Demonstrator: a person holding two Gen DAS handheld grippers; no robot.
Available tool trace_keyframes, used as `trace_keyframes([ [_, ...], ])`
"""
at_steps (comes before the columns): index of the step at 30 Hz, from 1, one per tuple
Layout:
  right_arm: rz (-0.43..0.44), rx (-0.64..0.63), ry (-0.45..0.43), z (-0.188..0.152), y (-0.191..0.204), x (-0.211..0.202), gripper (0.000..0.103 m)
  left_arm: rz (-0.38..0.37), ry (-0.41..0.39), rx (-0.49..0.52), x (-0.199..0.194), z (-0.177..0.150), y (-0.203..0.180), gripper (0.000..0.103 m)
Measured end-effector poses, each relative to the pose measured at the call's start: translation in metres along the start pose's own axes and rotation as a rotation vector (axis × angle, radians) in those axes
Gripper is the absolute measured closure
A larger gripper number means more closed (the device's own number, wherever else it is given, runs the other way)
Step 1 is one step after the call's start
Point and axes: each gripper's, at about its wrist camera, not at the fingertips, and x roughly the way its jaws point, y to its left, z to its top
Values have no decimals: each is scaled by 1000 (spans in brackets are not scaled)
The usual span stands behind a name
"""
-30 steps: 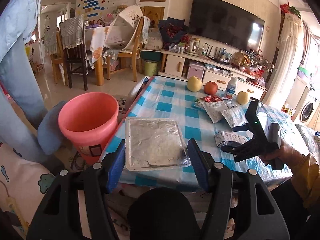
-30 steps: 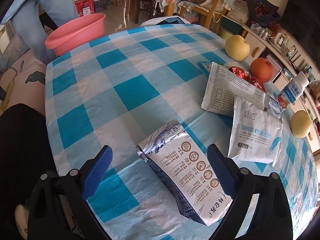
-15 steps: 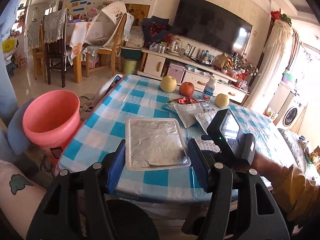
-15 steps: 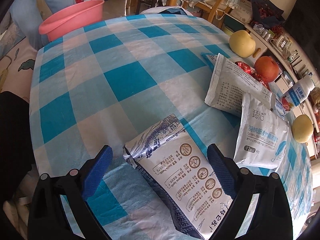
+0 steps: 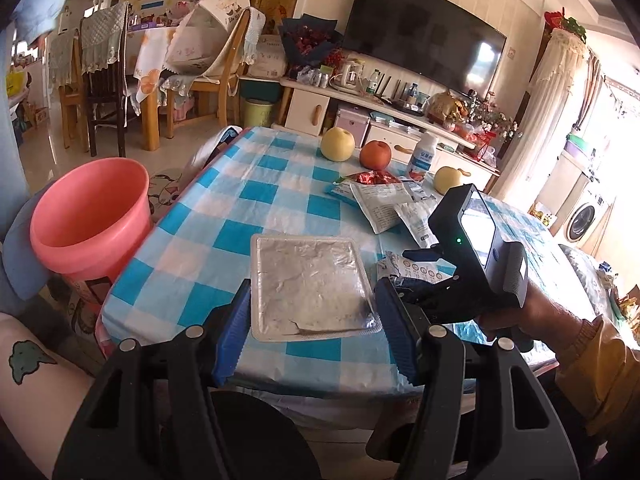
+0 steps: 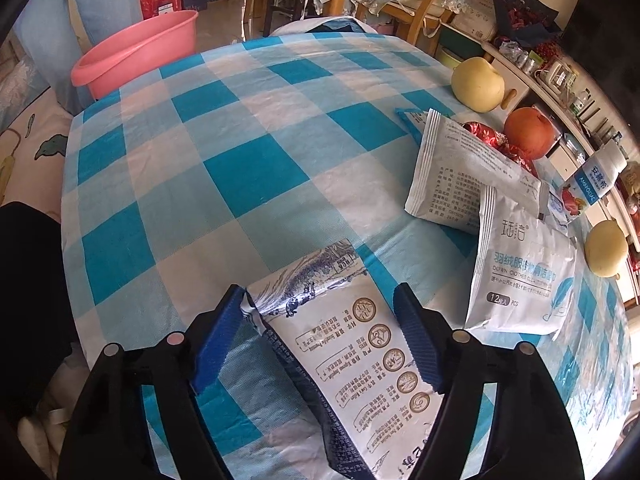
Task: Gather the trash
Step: 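Lift the foil tray with the left tool while the right tool grasps the white milk packet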
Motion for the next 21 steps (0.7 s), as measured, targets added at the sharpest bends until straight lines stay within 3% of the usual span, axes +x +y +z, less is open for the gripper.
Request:
trace_keyframes([
  [12, -7, 26, 6, 2, -5, 1, 34, -14, 20, -2, 12, -6, 2, 41],
  [16, 11, 56, 13, 3, -9, 7, 33, -17, 21, -3, 13, -6, 2, 41],
  [19, 16, 86, 17, 5, -12, 10, 23, -22, 27, -5, 16, -8, 1, 41],
  [21, 49, 120, 20, 5, -18, 13, 22, -23, 30, -4, 18, -9, 2, 41],
])
